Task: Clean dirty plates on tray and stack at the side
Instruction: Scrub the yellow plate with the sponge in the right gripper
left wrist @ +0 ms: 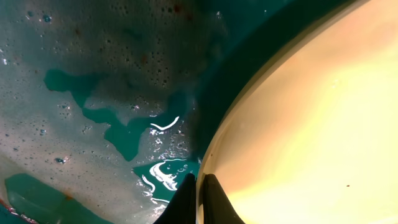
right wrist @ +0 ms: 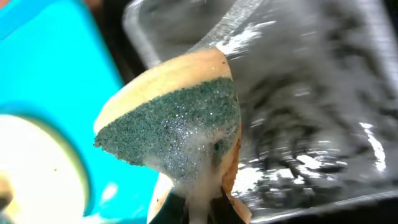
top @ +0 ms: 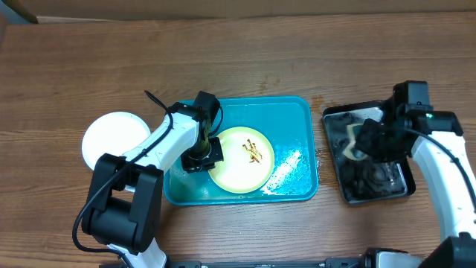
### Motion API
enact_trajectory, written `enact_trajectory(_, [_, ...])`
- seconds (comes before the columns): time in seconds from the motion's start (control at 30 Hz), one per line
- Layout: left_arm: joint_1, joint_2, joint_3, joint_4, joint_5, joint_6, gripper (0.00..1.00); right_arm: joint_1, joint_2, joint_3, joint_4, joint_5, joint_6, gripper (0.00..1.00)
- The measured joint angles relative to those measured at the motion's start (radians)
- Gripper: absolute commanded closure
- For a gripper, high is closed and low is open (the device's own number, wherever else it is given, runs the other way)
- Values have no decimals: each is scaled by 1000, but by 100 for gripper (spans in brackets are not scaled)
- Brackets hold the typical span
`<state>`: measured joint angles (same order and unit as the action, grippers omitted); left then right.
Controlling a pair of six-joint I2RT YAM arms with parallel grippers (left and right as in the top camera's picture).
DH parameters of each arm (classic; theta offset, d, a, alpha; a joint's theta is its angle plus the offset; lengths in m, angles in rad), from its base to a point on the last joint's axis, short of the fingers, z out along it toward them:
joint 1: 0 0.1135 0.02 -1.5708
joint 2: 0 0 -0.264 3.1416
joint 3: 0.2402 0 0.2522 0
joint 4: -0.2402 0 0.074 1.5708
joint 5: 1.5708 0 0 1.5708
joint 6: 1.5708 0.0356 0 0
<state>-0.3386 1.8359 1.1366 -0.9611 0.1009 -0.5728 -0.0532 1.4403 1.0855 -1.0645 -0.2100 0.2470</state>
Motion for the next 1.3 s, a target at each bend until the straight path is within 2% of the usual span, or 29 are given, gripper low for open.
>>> enact_trajectory(0.27, [0, 0, 0, 0, 0, 0, 96, 303, 0, 0, 164, -80, -13, 96])
enact_trajectory(0.43, [-2, 0, 0, 21, 20, 31, 96, 473, 10, 0, 295, -100, 64, 96])
enact_trajectory(0.6, [-26, 0, 0, 40, 38, 69, 96, 571, 92, 0, 384, -102, 146, 96])
enact_trajectory(0.8, [-77, 0, 0, 45, 45, 79, 96, 631, 211, 0, 443, -102, 217, 96])
enact_trajectory(1.3, [-101, 0, 0, 47, 45, 74, 96, 636, 414, 0, 506, -144, 336, 96])
